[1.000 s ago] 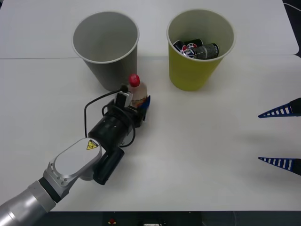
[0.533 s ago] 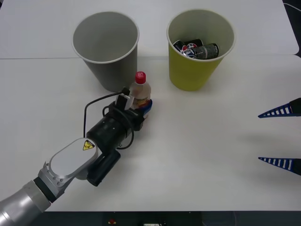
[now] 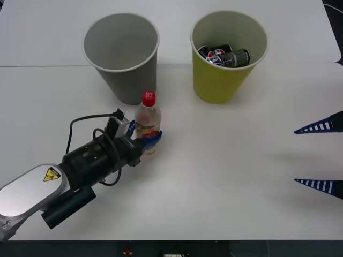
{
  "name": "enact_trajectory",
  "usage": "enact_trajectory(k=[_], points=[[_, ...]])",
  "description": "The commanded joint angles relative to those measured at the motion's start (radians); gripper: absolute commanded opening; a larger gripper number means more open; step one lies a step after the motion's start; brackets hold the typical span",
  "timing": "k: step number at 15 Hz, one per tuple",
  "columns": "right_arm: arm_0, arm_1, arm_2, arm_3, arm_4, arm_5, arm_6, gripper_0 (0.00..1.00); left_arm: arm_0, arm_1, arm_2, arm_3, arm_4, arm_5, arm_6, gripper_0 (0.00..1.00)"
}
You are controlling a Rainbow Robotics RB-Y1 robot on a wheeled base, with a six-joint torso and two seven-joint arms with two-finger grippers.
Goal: Put the can into the green bin and the plastic bottle into the gray bin
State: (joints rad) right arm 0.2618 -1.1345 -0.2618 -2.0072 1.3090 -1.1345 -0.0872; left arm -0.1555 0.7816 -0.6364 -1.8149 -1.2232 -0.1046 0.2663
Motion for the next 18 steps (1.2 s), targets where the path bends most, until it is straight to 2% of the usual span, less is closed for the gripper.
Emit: enact_trajectory(k=[1, 5, 8, 10, 15, 16, 18], points=[[0.0, 0.0, 0.0, 0.0, 0.0, 0.0, 0.0, 1.0, 0.033, 0.093, 0.05, -0.066, -0.013, -0.078, 0.103, 0.0], [0.0, 0.0, 0.0, 0.0, 0.0, 0.0, 0.0, 1.0, 0.04, 0.189, 0.127, -0.142, -0.052, -0.167, 0.304, 0.0], [0.0, 0.0, 0.0, 0.0, 0.0, 0.0, 0.0, 1.0, 0.04, 0.2, 0.245, -0.181, -0.188, -0.306, 0.516, 0.0], [0.0, 0.0, 0.0, 0.0, 0.0, 0.0, 0.0, 1.0, 0.04, 0.2, 0.35, -0.238, -0.306, -0.44, 0.719, 0.0], [0.0, 0.0, 0.0, 0.0, 0.0, 0.0, 0.0, 1.0, 0.04, 0.199, 0.547, -0.366, -0.46, -0.662, 1.093, 0.0], [0.0, 0.0, 0.0, 0.0, 0.0, 0.0, 0.0, 1.0, 0.04, 0.199, 0.58, -0.379, -0.463, -0.692, 1.137, 0.0], [0.0, 0.0, 0.0, 0.0, 0.0, 0.0, 0.0, 1.0, 0.027, 0.2, 0.643, -0.382, -0.458, -0.751, 1.143, 0.0]])
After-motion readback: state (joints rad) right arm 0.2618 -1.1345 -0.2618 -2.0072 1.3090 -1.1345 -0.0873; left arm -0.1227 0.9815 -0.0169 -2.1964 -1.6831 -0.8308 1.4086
